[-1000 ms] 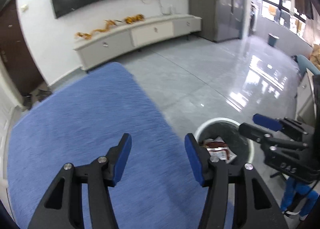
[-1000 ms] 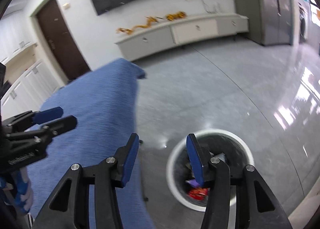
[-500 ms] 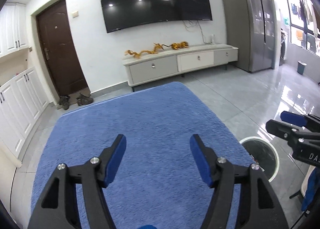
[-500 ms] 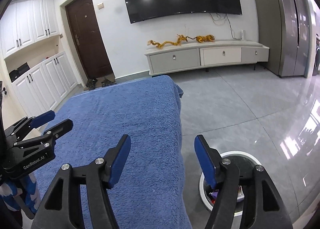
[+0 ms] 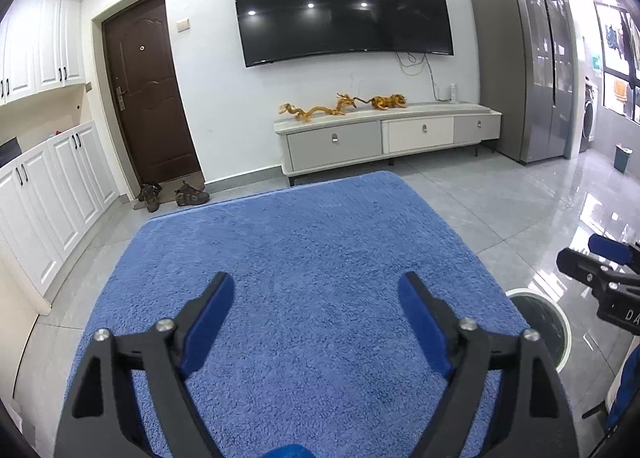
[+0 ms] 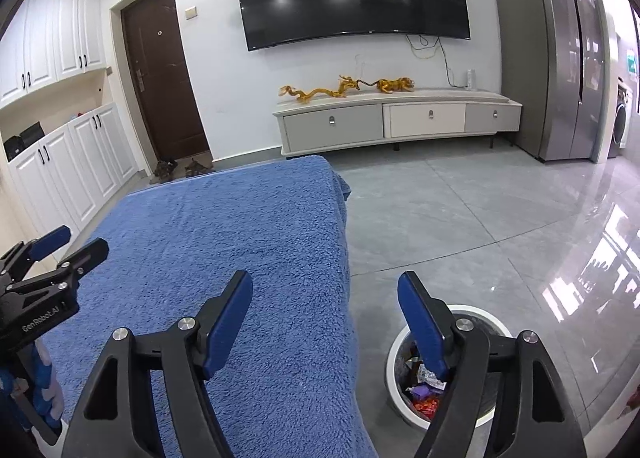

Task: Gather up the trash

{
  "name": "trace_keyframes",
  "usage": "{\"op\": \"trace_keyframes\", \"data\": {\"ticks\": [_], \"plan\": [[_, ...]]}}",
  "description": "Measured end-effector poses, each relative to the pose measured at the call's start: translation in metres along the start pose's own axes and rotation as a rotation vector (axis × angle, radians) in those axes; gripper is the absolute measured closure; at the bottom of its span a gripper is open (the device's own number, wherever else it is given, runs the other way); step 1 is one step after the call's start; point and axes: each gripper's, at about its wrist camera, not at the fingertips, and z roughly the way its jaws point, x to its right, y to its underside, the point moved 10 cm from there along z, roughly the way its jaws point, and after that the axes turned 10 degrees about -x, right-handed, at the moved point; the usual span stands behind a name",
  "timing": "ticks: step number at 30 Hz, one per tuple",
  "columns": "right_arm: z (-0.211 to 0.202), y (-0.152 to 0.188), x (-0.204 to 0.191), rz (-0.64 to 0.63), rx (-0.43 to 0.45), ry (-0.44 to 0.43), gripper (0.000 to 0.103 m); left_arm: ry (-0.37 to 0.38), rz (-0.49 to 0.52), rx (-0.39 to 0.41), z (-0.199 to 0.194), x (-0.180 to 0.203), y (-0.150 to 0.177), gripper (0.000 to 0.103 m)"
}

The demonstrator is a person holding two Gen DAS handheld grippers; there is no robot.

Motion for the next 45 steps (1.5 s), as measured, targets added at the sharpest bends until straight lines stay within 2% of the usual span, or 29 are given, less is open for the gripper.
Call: {"op": "trace_keyframes", "data": {"ticks": [5, 17, 45], "plan": [[0.002, 0.001, 0.002, -0.008, -0.003, 0.020, 0.027, 0.007, -0.034, 0.025, 0.000, -0.007, -0.002, 0.005], [0.008, 0.003, 0.014, 0.021, -0.006, 0.056, 0.027, 0.001, -0.068, 0.019, 0.010, -0.017, 0.000, 0.004], [-0.003, -0.002, 0.025, 0.019, 0.034, 0.103, 0.023, -0.012, -0.103, 0.038, 0.005, -0.033, 0.004, 0.004]]}}
